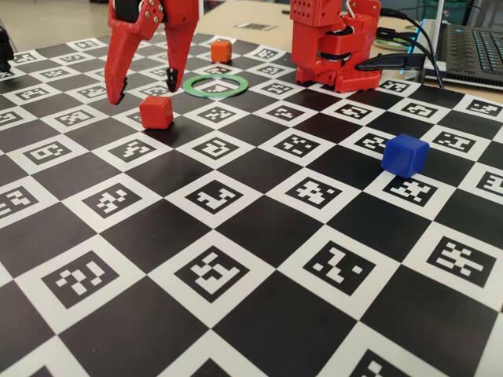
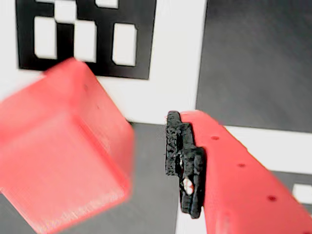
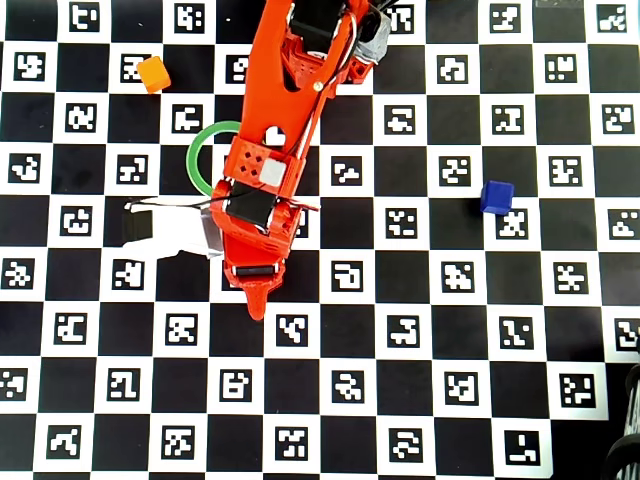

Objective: Grab the red cube then put it in the green circle then put the blue cube on top and finally the orange cube on top

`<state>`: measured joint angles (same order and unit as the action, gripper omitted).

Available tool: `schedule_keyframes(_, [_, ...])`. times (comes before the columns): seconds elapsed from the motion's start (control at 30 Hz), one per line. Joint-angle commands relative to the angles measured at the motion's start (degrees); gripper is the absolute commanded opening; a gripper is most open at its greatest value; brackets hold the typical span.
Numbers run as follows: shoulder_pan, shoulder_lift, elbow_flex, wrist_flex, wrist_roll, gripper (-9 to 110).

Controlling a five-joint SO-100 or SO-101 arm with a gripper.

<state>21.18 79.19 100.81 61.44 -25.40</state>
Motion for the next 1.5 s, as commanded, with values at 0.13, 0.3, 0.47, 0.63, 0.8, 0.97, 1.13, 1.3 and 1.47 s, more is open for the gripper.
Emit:
schedule_keyframes(0.13, [-0.97, 0.88, -0.44, -2.20, -0.97, 46])
schedule_keyframes(0.3, [-1.85, 0.62, 0.18, -3.16, -2.29, 46])
schedule_keyframes(0.47, [-2.20, 0.09, 0.35, -3.87, -7.56, 46])
schedule_keyframes(0.63, [-2.20, -0.44, 0.09, -4.31, -14.41, 46])
schedule_keyframes(0.8, [-2.72, -0.44, 0.35, -4.66, -19.51, 46])
schedule_keyframes(0.97, [-3.34, -0.18, 1.05, -5.54, -23.38, 46])
schedule_keyframes(1.13, [-3.60, -0.18, 1.23, -6.15, -25.14, 46])
schedule_keyframes(1.3, [-3.60, -0.09, 1.41, -6.50, -26.37, 46])
schedule_keyframes(1.47, [-3.60, 0.00, 1.58, -6.77, -26.28, 40])
